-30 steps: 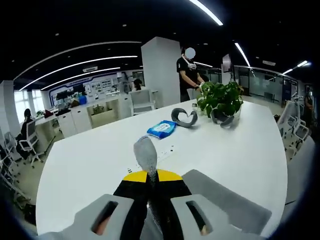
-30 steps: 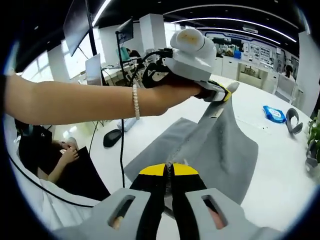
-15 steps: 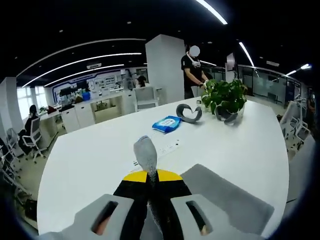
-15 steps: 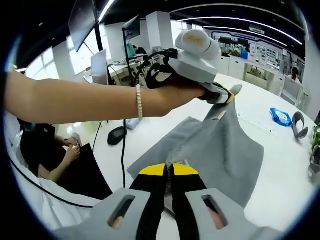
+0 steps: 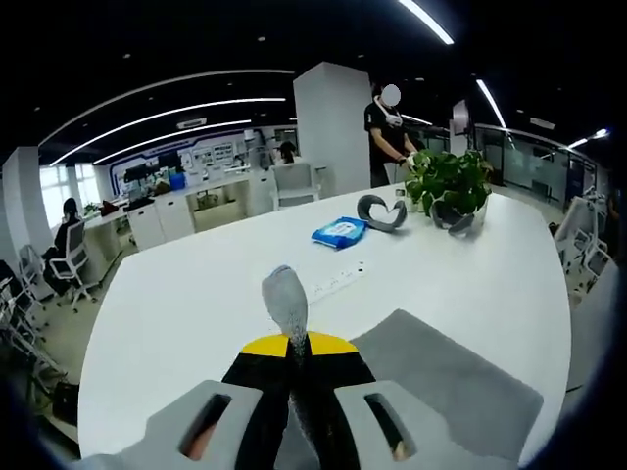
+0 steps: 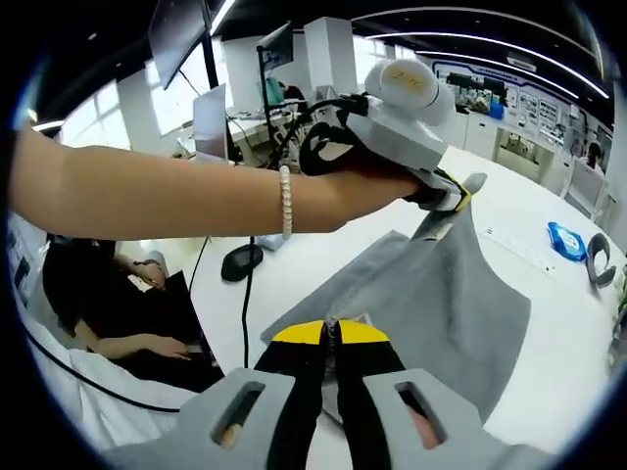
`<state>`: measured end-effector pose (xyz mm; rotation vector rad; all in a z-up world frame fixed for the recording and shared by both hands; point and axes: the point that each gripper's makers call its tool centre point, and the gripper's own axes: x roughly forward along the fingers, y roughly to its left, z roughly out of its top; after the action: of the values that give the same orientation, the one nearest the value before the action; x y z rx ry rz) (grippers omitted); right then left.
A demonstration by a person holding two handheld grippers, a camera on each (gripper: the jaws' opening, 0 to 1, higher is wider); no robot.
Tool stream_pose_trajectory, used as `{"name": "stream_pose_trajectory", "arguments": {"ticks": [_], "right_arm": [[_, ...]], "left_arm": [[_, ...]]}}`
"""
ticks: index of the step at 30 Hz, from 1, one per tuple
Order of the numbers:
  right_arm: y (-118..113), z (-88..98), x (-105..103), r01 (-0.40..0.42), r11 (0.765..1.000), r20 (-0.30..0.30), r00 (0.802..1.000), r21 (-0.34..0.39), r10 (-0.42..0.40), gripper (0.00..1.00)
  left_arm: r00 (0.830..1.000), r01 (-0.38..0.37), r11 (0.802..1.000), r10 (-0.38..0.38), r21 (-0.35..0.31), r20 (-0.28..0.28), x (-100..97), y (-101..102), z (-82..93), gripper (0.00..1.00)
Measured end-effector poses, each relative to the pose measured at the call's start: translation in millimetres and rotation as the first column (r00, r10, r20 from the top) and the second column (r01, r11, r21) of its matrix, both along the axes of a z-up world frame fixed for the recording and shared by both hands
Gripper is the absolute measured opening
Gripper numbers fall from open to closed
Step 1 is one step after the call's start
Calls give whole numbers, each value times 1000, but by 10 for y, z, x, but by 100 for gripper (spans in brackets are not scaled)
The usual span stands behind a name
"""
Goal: Fold the towel on the table until its edges align and the towel forms a compact rectangular stack.
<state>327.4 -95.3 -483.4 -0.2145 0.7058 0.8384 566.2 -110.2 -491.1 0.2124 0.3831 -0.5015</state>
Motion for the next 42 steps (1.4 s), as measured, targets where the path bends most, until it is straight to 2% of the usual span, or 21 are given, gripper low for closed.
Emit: {"name": "stream_pose_trajectory", "arguments": {"ticks": [17, 24, 33, 37, 42], "right_arm": [[237, -233, -62, -66, 998, -44, 997, -14, 66, 1], [323, -383, -64, -106, 994, -67, 992, -35, 103, 1], [451, -626, -66, -150, 988, -121, 982, -45, 144, 1], [503, -728, -67, -152, 988, -146, 979, -33, 146, 1], [522, -855, -53, -148, 989, -166, 976, -27, 141, 1]], "left_arm": [[998, -47, 999, 47, 19, -37, -61, 351, -266, 4], [996, -64, 998, 66, 28, -58, -46, 447, -459, 4], [995, -75, 997, 76, 17, -72, -59, 557, -596, 4], [993, -78, 997, 79, 5, -85, -67, 611, -706, 4], [986, -101, 995, 98, -20, -139, -47, 693, -925, 5]]}}
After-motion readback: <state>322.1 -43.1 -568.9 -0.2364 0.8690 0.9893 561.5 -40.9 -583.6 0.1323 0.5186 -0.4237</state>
